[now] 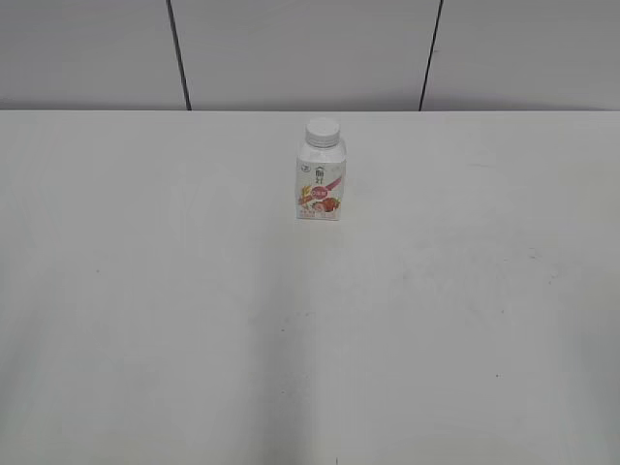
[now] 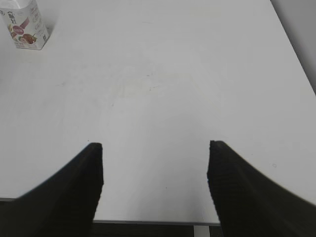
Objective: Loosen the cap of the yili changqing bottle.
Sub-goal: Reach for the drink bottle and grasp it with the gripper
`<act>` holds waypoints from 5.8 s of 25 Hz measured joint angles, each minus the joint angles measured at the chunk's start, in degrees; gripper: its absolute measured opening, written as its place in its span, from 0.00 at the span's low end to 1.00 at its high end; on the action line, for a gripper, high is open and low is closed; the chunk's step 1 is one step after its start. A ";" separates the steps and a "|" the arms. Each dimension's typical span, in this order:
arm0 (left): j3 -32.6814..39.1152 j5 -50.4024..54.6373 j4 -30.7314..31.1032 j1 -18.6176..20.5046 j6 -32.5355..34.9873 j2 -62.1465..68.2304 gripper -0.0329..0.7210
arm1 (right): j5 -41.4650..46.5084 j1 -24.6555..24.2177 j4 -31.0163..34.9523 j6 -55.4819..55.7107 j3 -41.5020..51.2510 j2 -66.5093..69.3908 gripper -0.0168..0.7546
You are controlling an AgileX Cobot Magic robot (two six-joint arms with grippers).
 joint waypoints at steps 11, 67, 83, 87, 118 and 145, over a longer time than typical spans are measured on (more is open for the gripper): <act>-0.64 -1.56 -1.59 0.00 0.00 0.00 0.79 | 0.00 0.00 0.00 0.00 0.00 0.00 0.71; -8.10 -125.22 56.41 1.26 -12.77 101.41 0.79 | -0.02 0.00 0.00 0.00 0.00 0.00 0.71; -40.23 -129.76 81.16 1.62 -30.83 127.19 0.79 | -0.02 0.00 0.00 0.00 0.00 0.00 0.71; -47.91 -129.76 84.60 0.94 -36.59 132.47 0.79 | -0.02 0.00 0.00 0.00 0.00 0.00 0.71; -75.56 -130.12 87.28 -9.91 -51.67 150.57 0.79 | -0.02 0.00 0.00 0.00 0.00 0.00 0.71; -77.23 -129.34 87.66 -11.51 -53.13 152.31 0.55 | -0.02 0.00 0.00 0.05 0.00 0.00 0.71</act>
